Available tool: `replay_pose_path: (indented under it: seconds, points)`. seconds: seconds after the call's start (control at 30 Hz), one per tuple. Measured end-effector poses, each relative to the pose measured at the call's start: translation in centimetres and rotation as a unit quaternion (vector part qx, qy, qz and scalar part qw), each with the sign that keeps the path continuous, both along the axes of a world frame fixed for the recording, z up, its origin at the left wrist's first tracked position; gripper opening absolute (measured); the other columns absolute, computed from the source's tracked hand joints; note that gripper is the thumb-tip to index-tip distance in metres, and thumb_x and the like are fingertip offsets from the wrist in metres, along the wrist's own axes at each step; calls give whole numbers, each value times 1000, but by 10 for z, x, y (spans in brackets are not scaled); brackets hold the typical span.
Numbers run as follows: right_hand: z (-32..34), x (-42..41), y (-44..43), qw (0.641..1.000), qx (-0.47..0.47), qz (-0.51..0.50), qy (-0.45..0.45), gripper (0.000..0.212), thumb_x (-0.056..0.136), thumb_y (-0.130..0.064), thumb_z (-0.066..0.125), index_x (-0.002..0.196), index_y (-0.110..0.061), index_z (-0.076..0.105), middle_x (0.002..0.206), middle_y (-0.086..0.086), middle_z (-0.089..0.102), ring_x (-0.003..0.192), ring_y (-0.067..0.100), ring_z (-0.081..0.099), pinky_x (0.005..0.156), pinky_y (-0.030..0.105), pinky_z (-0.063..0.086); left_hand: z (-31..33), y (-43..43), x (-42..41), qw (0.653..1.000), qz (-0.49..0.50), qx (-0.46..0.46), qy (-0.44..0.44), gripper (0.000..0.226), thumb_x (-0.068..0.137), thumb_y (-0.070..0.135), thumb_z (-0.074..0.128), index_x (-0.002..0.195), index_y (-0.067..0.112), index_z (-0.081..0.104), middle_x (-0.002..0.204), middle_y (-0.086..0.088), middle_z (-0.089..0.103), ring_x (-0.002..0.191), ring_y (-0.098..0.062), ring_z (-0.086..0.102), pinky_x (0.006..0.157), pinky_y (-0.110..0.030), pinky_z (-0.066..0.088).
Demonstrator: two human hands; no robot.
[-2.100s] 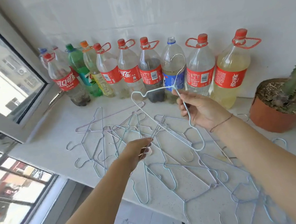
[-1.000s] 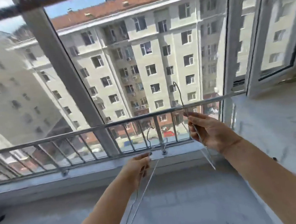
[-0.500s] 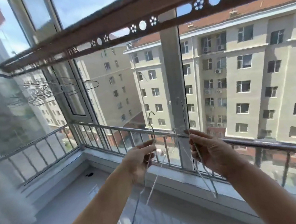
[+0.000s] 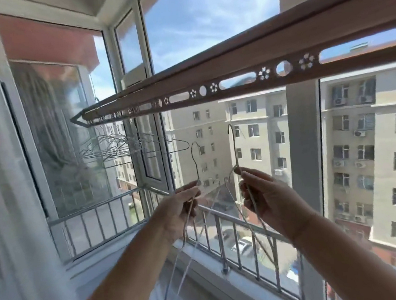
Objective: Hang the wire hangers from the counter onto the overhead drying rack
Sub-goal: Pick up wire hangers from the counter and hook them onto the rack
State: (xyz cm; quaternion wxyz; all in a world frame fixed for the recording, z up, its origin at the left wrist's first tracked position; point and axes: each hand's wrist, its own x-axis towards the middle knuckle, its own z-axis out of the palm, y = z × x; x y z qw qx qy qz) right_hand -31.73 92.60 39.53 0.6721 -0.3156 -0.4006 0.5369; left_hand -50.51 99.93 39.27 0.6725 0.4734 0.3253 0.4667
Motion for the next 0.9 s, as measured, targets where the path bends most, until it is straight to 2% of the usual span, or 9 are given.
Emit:
replay_pose_path:
  seconds: [0.13,0.37,0.6,0.9]
  points:
    - [21,-24,46,999,31,-5,-41,23,86,-10,57,107,-10,66,64,1,59,58,10,52,52,19,44,23,46,-20,1000,10,21,-18,22,83,6,59,104,0,65,80,-7,60,64,-11,48,45,-16,45]
    - [49,-73,133,994,59,-63,-71,21,88,-9,57,106,-8,65,61,1,57,56,11,46,52,18,39,57,141,-57,998,0,52,-41,21,89,9,57,106,1,65,78,-3,61,53,-4,48,44,-13,42]
    - [72,-120,213,985,84,-133,-68,17,87,-7,58,102,-8,66,58,1,56,54,13,41,49,19,34,86,238,-84,992,-86,64,-63,19,90,9,53,105,2,64,71,-1,61,48,-2,47,41,-12,38]
    - [92,-153,279,968,91,-221,-81,19,86,-6,58,102,-7,67,55,-1,57,56,12,44,51,18,35,109,324,-103,980,-155,69,-100,20,88,7,54,103,1,65,70,-3,62,47,-3,48,41,-12,40]
